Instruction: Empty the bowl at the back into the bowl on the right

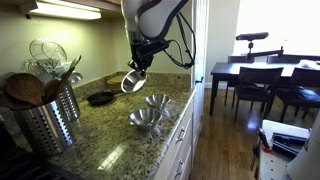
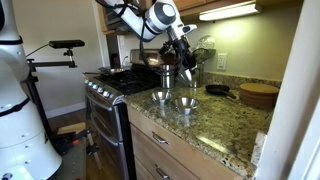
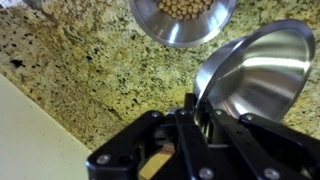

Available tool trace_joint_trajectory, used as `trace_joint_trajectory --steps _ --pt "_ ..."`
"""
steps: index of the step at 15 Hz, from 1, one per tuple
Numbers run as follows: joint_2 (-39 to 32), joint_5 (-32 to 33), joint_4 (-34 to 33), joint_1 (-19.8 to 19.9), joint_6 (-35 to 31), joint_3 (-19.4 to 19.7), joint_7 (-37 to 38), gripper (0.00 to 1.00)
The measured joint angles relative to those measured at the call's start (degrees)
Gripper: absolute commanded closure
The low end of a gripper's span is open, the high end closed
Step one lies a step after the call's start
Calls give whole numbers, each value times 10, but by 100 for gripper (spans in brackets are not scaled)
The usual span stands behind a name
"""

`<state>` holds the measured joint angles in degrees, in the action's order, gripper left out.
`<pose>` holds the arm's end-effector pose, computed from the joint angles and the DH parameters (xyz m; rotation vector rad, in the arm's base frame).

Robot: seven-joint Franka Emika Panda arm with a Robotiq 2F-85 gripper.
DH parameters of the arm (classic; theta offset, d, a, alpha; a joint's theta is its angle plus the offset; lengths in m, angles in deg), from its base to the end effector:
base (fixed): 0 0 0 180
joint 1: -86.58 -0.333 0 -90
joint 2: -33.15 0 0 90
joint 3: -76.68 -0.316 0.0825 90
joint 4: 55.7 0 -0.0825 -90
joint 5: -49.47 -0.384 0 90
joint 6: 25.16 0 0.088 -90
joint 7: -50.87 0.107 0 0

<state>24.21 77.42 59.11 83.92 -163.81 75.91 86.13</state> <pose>0.6076 0.0340 0.4073 2.8176 -0.3231 0.5197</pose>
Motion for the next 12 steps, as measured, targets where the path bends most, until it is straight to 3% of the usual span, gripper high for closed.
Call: trace_joint_trajectory --steps 12 --pt "-73 -118 -29 -2 -103 6 -50 92"
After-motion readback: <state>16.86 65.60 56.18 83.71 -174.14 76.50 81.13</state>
